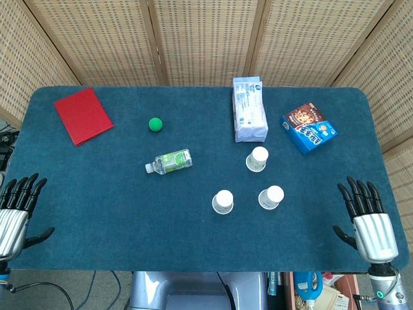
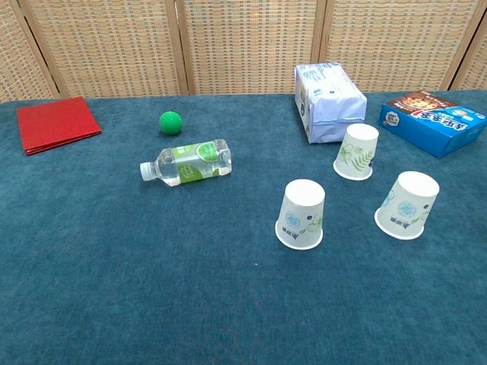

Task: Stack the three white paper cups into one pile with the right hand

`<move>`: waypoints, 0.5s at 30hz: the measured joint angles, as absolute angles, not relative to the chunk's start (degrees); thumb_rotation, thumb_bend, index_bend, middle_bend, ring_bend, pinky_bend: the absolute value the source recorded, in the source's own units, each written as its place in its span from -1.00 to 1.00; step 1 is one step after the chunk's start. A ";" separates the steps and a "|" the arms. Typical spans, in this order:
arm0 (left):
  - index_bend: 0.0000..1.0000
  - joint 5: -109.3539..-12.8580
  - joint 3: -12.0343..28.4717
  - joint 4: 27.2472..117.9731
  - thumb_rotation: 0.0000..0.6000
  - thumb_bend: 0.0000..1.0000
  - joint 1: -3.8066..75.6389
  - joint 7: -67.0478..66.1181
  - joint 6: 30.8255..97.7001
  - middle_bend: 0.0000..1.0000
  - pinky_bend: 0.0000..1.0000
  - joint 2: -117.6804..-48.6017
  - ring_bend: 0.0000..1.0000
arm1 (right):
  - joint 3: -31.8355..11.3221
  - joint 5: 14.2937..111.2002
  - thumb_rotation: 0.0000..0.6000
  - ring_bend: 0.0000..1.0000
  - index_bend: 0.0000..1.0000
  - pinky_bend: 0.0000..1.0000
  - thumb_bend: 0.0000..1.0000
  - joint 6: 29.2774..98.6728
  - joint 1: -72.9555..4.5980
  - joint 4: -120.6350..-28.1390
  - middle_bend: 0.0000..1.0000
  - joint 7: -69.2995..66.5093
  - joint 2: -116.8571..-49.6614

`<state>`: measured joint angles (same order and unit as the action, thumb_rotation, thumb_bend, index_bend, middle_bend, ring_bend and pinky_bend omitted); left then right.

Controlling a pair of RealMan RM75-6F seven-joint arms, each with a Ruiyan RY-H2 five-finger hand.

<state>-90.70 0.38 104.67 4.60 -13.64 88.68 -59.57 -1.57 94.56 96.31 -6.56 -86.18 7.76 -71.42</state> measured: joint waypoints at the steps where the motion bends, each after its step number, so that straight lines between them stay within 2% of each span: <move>1: -1.00 -90.58 0.43 104.63 1.00 -0.71 4.63 -13.63 88.54 -1.00 -1.00 -59.62 -1.00 | -1.66 94.62 1.00 -1.00 -1.00 -1.00 -1.00 96.32 -6.48 -86.16 -1.00 7.71 -71.49; 4: -1.00 -90.20 0.58 104.45 1.00 -0.71 4.75 -13.56 88.13 -1.00 -1.00 -59.75 -1.00 | -1.83 94.58 1.00 -1.00 -1.00 -1.00 -1.00 95.90 -6.50 -86.35 -1.00 8.02 -71.44; 7: -1.00 -89.58 0.82 104.23 1.00 -0.71 4.93 -13.36 87.65 -1.00 -1.00 -59.86 -1.00 | -2.19 94.57 1.00 -1.00 -0.91 -1.00 -1.00 95.22 -6.87 -86.50 -0.98 8.32 -71.48; 11: -1.00 -88.29 1.44 103.93 1.00 -0.71 5.44 -13.27 86.64 -1.00 -1.00 -60.00 -1.00 | -3.46 95.02 1.00 -1.00 -0.77 -1.00 -1.00 93.34 -9.15 -87.32 -0.81 7.78 -71.45; 15: -1.00 -86.68 2.33 103.73 1.00 -0.71 6.12 -13.26 85.63 -1.00 -1.00 -60.14 -1.00 | -6.17 93.21 1.00 -0.95 -0.63 -0.96 -1.00 86.58 -13.73 -90.60 -0.65 7.57 -70.88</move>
<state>-86.68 2.33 103.73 6.12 -13.26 85.63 -60.14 -6.17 93.21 86.58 -13.73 -90.60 7.57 -70.88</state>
